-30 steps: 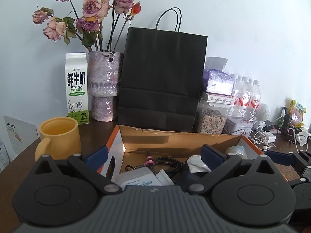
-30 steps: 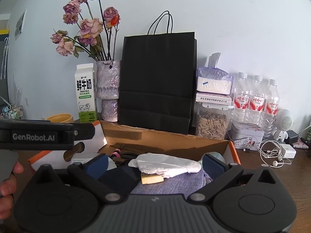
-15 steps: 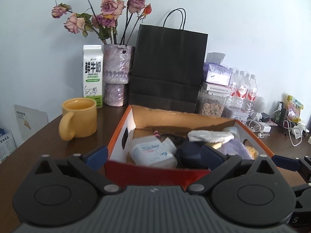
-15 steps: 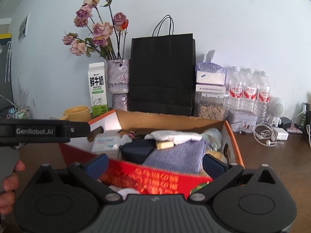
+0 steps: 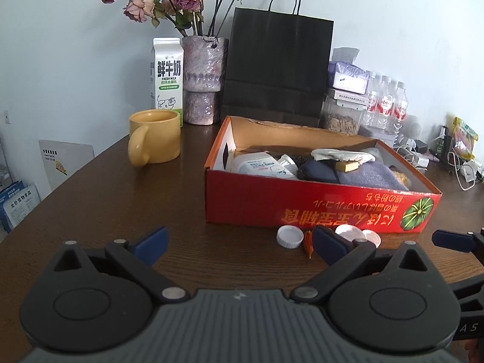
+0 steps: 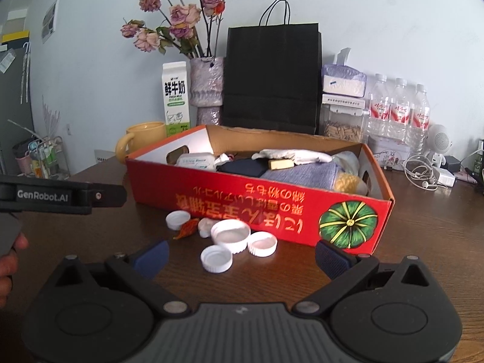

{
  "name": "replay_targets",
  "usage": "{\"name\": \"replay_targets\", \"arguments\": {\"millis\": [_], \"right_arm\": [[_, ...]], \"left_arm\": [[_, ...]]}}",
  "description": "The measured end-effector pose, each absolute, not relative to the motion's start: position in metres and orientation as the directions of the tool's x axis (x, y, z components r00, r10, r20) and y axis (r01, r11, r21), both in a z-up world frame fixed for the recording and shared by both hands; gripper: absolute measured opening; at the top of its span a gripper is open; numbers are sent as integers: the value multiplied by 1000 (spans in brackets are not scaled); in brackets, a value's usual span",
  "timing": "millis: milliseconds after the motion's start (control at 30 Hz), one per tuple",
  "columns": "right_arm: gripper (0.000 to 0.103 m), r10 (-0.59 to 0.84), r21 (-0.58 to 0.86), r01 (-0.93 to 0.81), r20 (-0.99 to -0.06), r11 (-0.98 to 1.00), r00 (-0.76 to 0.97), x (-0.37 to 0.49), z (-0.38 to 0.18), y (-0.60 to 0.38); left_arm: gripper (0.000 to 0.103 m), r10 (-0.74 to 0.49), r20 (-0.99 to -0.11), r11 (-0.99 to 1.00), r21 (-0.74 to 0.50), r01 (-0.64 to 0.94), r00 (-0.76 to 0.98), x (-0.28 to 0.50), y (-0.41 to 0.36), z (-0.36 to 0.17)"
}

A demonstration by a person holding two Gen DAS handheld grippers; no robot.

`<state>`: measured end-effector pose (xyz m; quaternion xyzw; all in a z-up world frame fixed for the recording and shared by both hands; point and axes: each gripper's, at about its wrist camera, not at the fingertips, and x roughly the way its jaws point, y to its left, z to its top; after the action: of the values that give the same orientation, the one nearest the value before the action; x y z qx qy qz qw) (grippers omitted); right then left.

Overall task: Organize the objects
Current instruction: 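Withdraw both tools from the box back over the white bottle caps, then grasp a white bottle cap with the right tool while the left tool grasps another cap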

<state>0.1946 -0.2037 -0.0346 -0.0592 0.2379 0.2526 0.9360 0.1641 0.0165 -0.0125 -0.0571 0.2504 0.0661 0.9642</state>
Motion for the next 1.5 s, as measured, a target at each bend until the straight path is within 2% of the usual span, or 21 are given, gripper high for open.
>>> {"name": "replay_targets", "arguments": {"millis": [200,333,400,667,800,833,1200,1500], "right_arm": [[102,451,0,-526,-518,850,727,195,-42,-196],[93,451,9,-535,-549,845,704,200,-47,-191],[87,456,21,-539,-560,842,691,204,-49,-190],[46,475,46,-564,-598,825,646,224,-55,-175],[37,473,33,-569,-598,822,647,229,-56,-168],[27,475,34,-571,-597,820,647,230,-55,-168],[27,495,41,-556,-516,830,700,221,-43,-184],[27,466,38,-512,-475,858,746,222,-39,-206]], "left_arm": [[103,79,-502,988,-74,-133,861,168,18,-16],[103,63,-515,990,-75,-119,855,175,19,-19],[103,60,-520,991,-74,-115,852,178,19,-21],[103,46,-536,989,-96,-116,843,185,23,-26],[103,49,-537,989,-94,-117,842,186,23,-25],[103,50,-537,989,-93,-118,842,186,23,-25],[103,54,-566,992,-64,-110,823,194,19,-28],[103,80,-619,996,12,-93,781,219,10,-36]]}}
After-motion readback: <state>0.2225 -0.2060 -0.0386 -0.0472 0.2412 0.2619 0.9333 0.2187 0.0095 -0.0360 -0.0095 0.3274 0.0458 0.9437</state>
